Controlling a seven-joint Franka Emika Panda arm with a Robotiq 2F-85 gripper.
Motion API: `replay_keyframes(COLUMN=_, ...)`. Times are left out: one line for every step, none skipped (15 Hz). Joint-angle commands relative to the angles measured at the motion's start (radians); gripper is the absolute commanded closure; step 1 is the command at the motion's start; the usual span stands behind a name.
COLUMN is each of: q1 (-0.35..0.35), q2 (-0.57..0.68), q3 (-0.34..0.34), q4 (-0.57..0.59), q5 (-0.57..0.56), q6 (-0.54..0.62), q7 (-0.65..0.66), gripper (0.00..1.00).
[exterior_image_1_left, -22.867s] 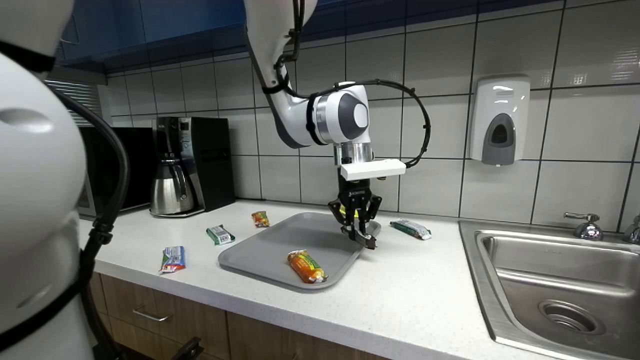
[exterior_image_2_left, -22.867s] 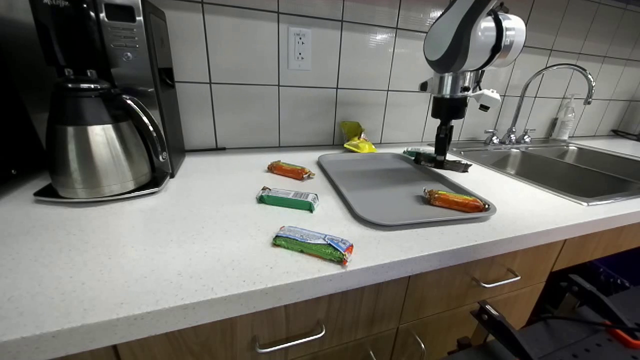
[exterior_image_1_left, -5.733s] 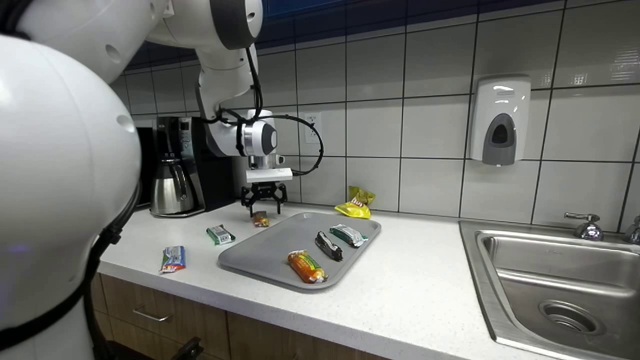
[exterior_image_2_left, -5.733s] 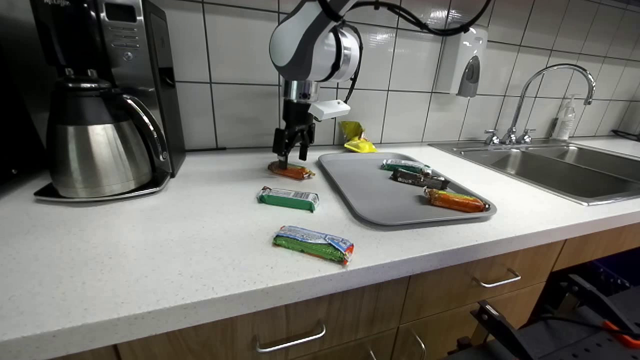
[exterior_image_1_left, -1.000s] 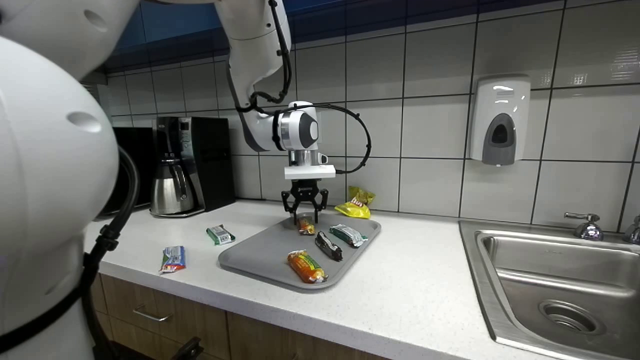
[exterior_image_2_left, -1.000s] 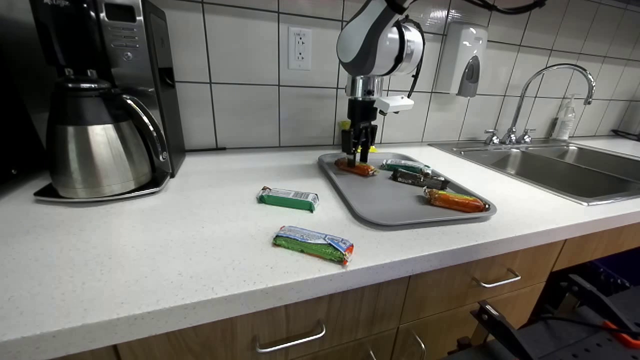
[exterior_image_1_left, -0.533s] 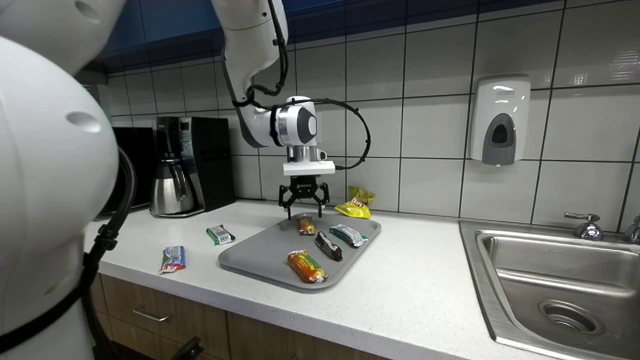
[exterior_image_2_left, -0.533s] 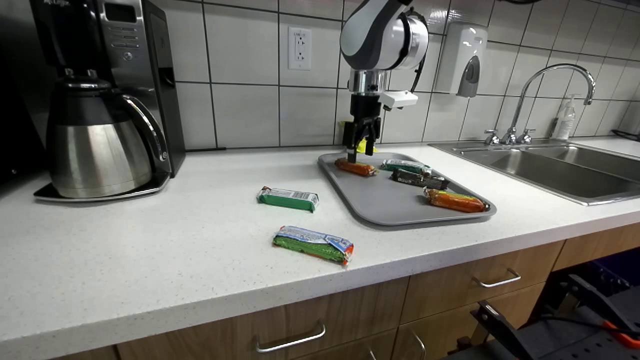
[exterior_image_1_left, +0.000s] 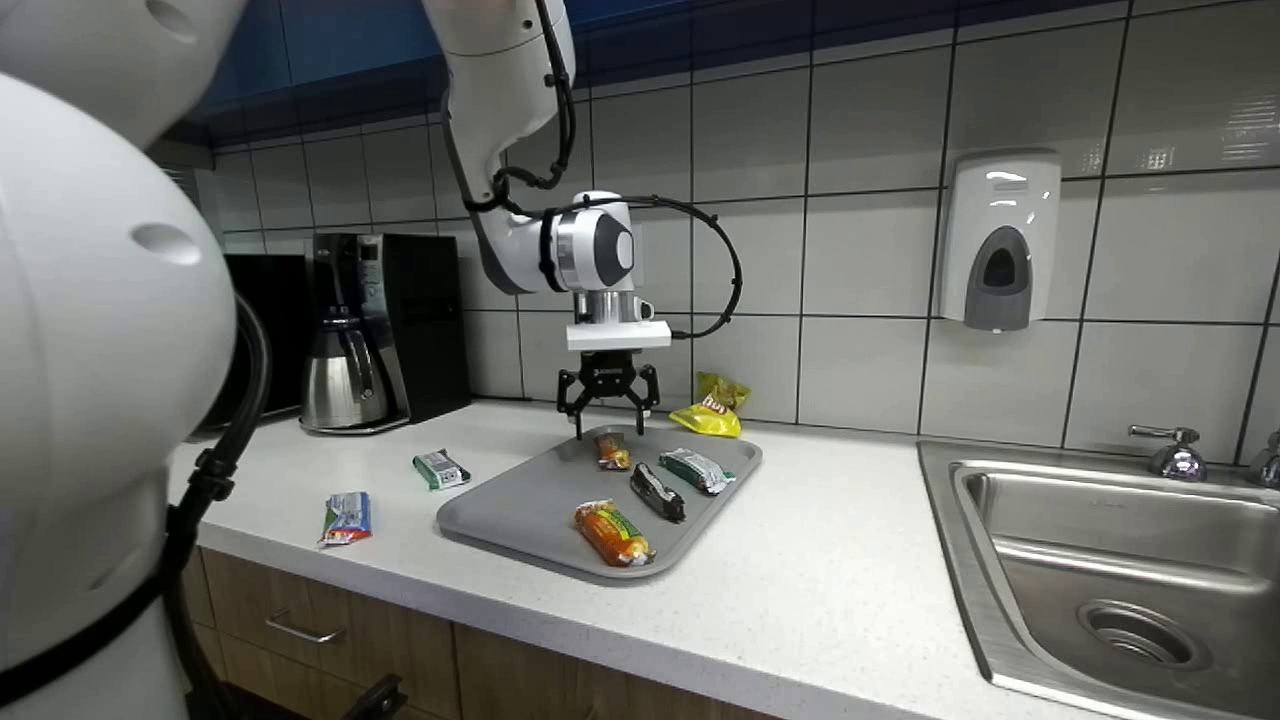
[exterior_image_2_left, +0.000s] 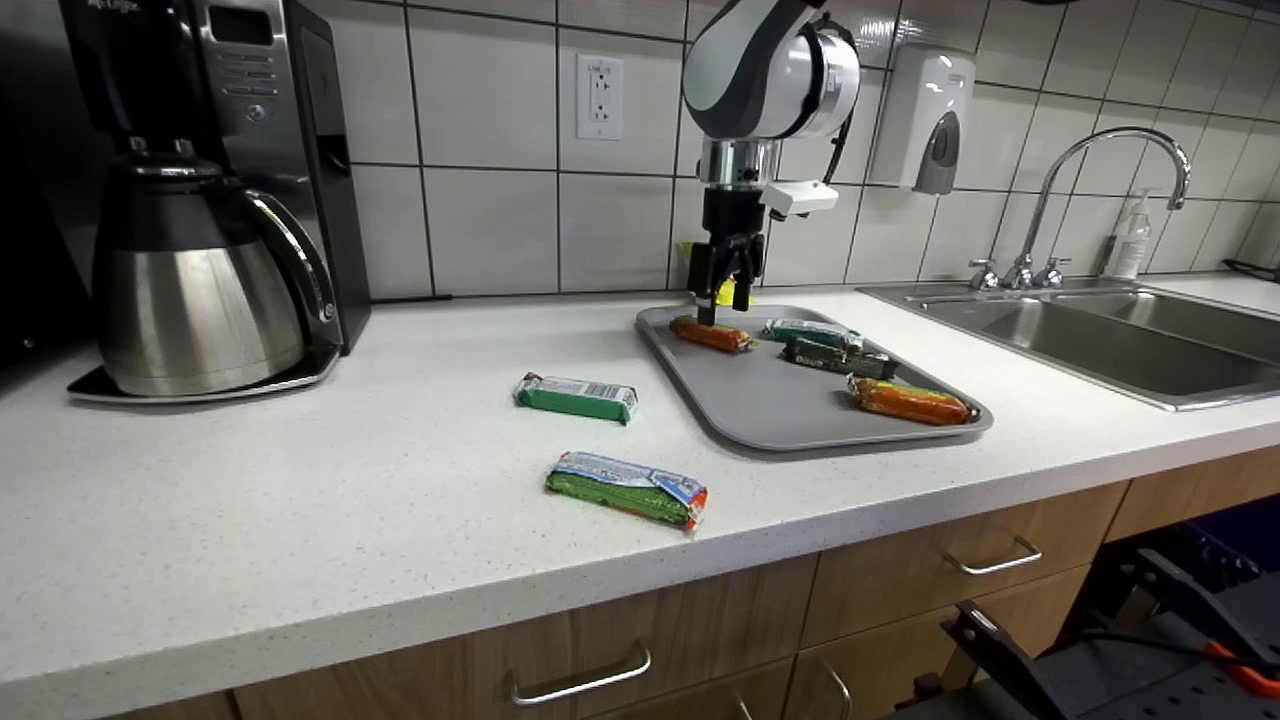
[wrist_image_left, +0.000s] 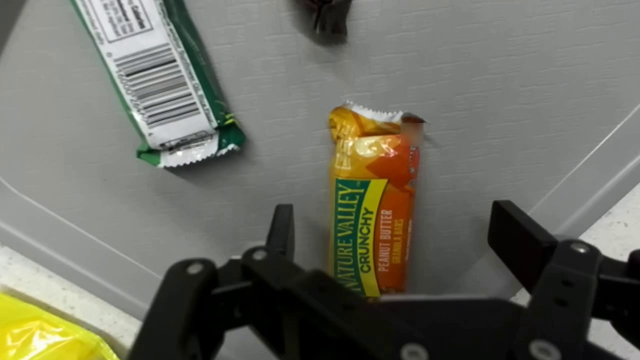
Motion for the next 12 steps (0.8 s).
replay_keyframes(q1=0.001, q2=0.0, q3=-0.001, q4=0.001, q5=0.001, q6=-0.002, q7=0.0, gripper=0.0)
replay_keyframes(q1=0.001, q2=0.0, q3=-0.001, q4=0.001, q5=0.001, q6=-0.002, q7=0.0, gripper=0.0)
replay_keyframes(q1=0.001, q2=0.0, q3=-0.001, q4=0.001, q5=0.001, q6=-0.002, q7=0.0, gripper=0.0)
replay_keyframes(q1=0.001, q2=0.0, q3=-0.001, q4=0.001, q5=0.001, q6=-0.002, q7=0.0, gripper=0.0)
replay_keyframes(q1=0.001, q2=0.0, q3=-0.001, q4=0.001, q5=0.001, q6=-0.002, q7=0.0, gripper=0.0)
replay_keyframes(q1=0.001, q2=0.0, q3=-0.001, q4=0.001, q5=0.001, q6=-0.002, q7=0.0, gripper=0.0)
replay_keyframes(q1=0.001, q2=0.0, q3=-0.001, q4=0.001, q5=0.001, q6=-0.002, q7=0.0, gripper=0.0)
replay_keyframes(q1=0.001, q2=0.0, q3=-0.001, q4=0.001, q5=0.001, q6=-0.002, q7=0.0, gripper=0.0)
replay_keyframes(q1=0.003, q2=-0.012, q3=0.004, q4=-0.013, q5=0.003, q6=0.0, q7=-0.001, gripper=0.0)
replay_keyframes(q1=0.006, q2=-0.019, q3=0.005, q4=-0.024, q5=0.002, q6=0.007, q7=0.001, gripper=0.0)
replay_keyframes(q1=0.01, q2=-0.03, q3=0.008, q4=-0.035, q5=-0.001, q6=0.012, q7=0.001, gripper=0.0)
replay_keyframes(q1=0.015, q2=-0.039, q3=0.011, q4=-0.043, q5=-0.003, q6=0.014, q7=0.0, gripper=0.0)
